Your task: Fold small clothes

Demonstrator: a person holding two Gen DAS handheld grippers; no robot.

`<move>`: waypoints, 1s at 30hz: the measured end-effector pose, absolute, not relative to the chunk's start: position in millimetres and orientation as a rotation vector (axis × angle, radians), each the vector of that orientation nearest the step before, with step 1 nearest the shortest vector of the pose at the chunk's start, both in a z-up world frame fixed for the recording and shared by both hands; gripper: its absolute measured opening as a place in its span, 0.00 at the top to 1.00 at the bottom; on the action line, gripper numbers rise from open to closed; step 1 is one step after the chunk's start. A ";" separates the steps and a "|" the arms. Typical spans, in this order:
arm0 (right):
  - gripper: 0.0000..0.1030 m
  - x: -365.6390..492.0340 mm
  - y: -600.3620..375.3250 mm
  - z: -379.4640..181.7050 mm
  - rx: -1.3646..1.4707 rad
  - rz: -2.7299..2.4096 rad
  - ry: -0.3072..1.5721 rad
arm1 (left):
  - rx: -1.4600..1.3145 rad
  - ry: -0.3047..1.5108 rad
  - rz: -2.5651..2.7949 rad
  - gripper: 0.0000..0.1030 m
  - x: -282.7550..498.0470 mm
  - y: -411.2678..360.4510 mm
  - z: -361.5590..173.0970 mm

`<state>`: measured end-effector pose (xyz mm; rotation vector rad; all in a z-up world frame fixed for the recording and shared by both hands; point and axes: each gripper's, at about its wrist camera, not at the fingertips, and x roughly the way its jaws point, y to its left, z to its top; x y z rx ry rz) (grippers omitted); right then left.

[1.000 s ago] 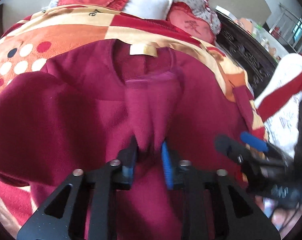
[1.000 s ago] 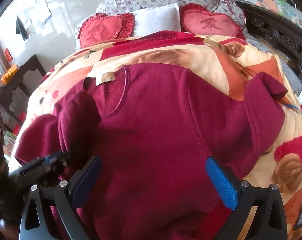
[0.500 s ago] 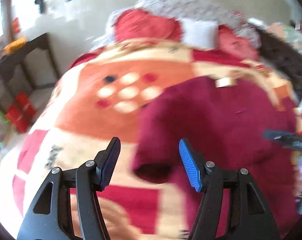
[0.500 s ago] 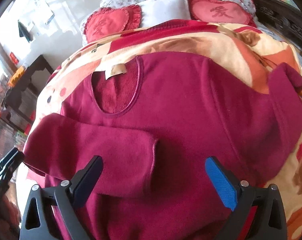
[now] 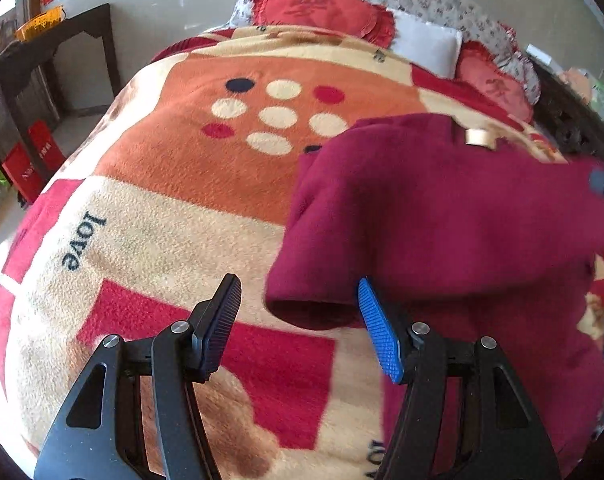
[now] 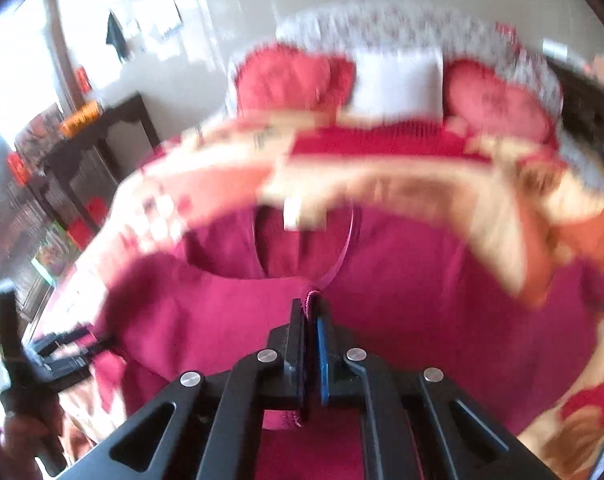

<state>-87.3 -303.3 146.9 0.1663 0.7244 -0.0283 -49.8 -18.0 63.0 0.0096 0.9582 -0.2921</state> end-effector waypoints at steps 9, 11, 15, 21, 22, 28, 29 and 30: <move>0.96 -92.2 -342.6 189.5 0.119 -0.203 0.658 | 0.028 1.013 -0.339 0.41 -61.0 -39.7 48.4; 0.96 -90.4 -352.7 172.8 0.089 -0.274 0.693 | 0.022 1.024 -0.334 0.41 -59.4 -40.7 43.0; 0.96 -71.5 -372.2 118.8 0.084 -0.321 0.861 | -0.004 1.041 -0.325 0.41 -53.5 -39.8 37.8; 0.79 -57.7 -362.9 98.9 0.191 -0.235 0.890 | -0.016 1.042 -0.312 0.41 -48.4 -37.4 35.7; 0.65 -49.8 -345.1 105.7 0.204 -0.147 0.863 | -0.016 1.042 -0.311 0.41 -48.2 -37.7 35.1; 0.51 12.6 -230.2 109.5 0.212 0.356 0.915 | -0.058 1.050 -0.313 0.41 -46.4 -33.2 29.9; 0.51 21.4 -215.2 106.8 0.196 0.387 0.928 | -0.074 1.054 -0.314 0.41 -45.7 -31.0 28.5; 0.51 33.0 -195.4 102.0 0.162 0.417 0.945 | -0.082 1.055 -0.315 0.41 -45.4 -29.9 28.0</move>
